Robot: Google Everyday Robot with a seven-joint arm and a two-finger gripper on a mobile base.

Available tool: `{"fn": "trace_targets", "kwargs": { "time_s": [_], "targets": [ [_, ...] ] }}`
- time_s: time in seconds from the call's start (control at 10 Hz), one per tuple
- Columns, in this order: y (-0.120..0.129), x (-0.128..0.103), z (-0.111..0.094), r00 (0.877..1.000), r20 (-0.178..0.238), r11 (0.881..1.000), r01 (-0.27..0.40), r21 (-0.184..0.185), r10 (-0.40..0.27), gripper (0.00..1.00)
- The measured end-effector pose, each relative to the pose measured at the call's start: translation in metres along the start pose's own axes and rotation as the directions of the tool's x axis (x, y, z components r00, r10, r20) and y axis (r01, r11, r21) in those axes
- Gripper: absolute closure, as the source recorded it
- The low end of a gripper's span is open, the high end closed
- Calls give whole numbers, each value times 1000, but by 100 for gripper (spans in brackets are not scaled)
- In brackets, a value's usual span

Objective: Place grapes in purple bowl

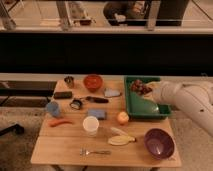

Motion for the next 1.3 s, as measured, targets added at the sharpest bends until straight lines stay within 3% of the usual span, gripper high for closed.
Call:
{"fn": "trace_targets", "kwargs": {
  "time_s": [0.4, 1.3],
  "targets": [
    [19, 18, -40, 1000, -14, 999, -21, 29, 22, 98],
    [38, 60, -78, 998, -58, 1000, 6, -30, -8, 98]
  ]
}}
